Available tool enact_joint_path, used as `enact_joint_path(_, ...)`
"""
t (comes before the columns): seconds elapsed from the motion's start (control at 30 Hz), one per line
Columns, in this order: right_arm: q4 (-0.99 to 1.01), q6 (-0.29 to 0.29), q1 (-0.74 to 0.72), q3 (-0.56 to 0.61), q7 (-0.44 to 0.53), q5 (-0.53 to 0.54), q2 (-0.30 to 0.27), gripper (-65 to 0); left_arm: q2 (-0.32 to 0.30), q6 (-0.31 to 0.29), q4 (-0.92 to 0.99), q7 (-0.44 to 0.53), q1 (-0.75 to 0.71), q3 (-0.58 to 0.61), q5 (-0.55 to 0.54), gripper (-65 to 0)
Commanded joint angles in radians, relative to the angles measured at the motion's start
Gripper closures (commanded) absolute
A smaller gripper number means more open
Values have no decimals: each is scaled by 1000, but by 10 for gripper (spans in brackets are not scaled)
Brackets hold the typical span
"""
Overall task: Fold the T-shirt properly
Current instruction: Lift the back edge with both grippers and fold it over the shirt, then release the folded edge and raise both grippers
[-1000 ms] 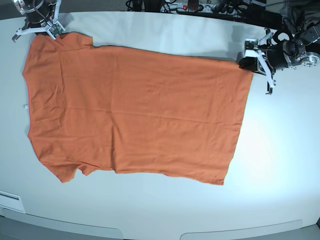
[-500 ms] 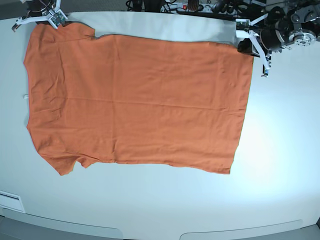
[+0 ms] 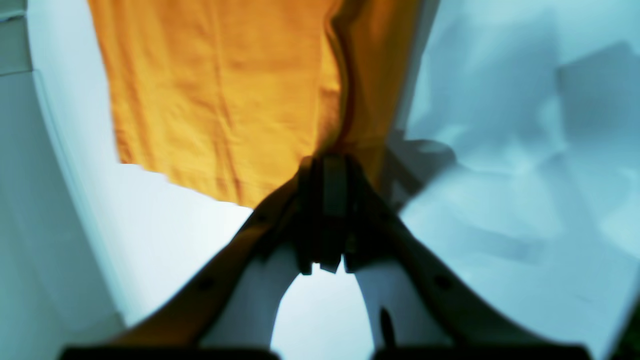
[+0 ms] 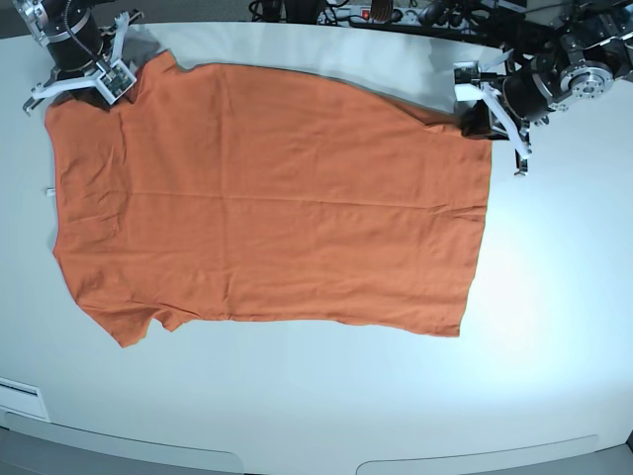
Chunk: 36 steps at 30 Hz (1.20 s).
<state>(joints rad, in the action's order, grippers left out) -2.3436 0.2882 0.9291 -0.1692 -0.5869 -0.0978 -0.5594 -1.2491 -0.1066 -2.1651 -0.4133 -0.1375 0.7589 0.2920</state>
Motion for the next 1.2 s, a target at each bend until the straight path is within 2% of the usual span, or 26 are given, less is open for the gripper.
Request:
enact_joint_path(0.0, -13, -10, -8, -10, 17, -7, -10, 0, -10, 55, -10, -5, 24, -11, 13, 0)
enact_joint_path(0.1, -13, -11, -45, -10, 26, -7, -13, 0, 22, 101, -10, -7, 42, -35, 14, 0)
enact_joint_path(0.27, -13, -7, -79, -10, 30, -6, -16, 0, 63, 100, 2, 3, 42, -69, 14, 0)
enact_joint_path(0.37, -11, -23, -97, -14, 38, -8, -26, 0, 90, 100, 43, 14, 41, -95, 14, 0)
enact_joint_path(0.5, 75, -23, -145, -23, 56, -6, -26, 0, 128, 100, 117, 18, 41, -125, 14, 0)
enact_joint_path(0.67, 138, 13, -220, -23, 71, 76, -25, 0, 167, 106, 137, 24, 41, -133, 15, 0)
enact_joint_path(0.8, 138, -5, -261, -23, 72, 75, -25, 0, 186, 195, 137, 19, 41, -133, 65, 0)
enact_joint_path(0.87, 138, -4, -271, -23, 72, 76, -25, 0, 188, 222, 137, 20, 42, -133, 87, 0)
enact_joint_path(1.07, 138, -12, -281, -23, 90, 75, -25, 0, 188, 223, 137, 20, 49, -133, 93, 0)
enact_joint_path(1.17, 138, -47, -293, -23, 95, 75, -26, 0, 188, 224, 138, 20, 67, -133, 93, 0)
